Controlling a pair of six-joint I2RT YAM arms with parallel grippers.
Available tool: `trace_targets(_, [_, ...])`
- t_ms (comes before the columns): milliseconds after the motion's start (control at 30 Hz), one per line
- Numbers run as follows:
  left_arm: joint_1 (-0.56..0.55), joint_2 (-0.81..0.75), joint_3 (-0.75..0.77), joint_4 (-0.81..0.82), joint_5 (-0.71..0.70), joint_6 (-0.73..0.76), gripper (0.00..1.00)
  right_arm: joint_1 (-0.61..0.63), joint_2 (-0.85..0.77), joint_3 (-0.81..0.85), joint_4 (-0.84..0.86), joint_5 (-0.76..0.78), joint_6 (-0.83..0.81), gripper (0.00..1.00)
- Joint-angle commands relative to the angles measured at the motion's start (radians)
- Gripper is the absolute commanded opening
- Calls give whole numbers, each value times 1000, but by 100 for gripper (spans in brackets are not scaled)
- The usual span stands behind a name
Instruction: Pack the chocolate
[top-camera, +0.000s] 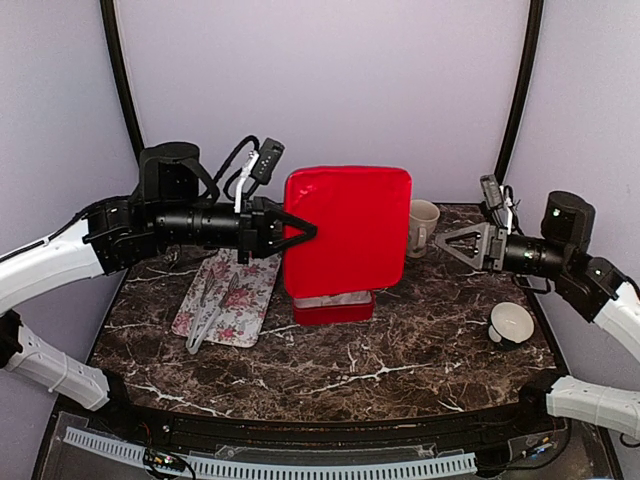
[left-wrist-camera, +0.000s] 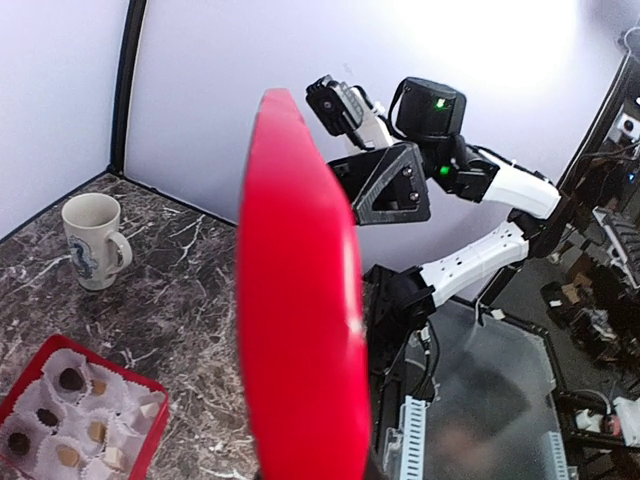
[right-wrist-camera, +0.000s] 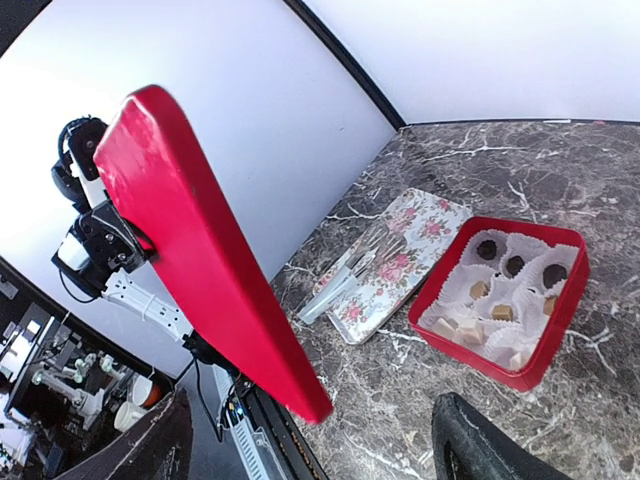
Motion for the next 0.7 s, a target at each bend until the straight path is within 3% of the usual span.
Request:
trace_targets(0, [32, -18, -70, 253, 154, -231, 5, 24, 64, 17, 189, -111, 35, 83])
trace_targets(233, [73, -9, -168, 458, 222, -419, 6, 142, 191, 110, 223, -111, 35, 83])
trace_targets(533, [137, -2, -233, 508, 203, -524, 9, 178, 281, 185, 241, -111, 35, 83])
trace_targets(567, [143, -1, -238, 498, 192, -530, 9, 178, 292, 192, 239, -199, 104, 40])
trace_targets(600, [149, 0, -243, 498, 188, -537, 10, 179, 304, 195, 247, -224, 129, 24])
trace_targets(667, [158, 3, -257, 511, 184, -555, 10, 178, 327, 189, 299, -246, 181, 15])
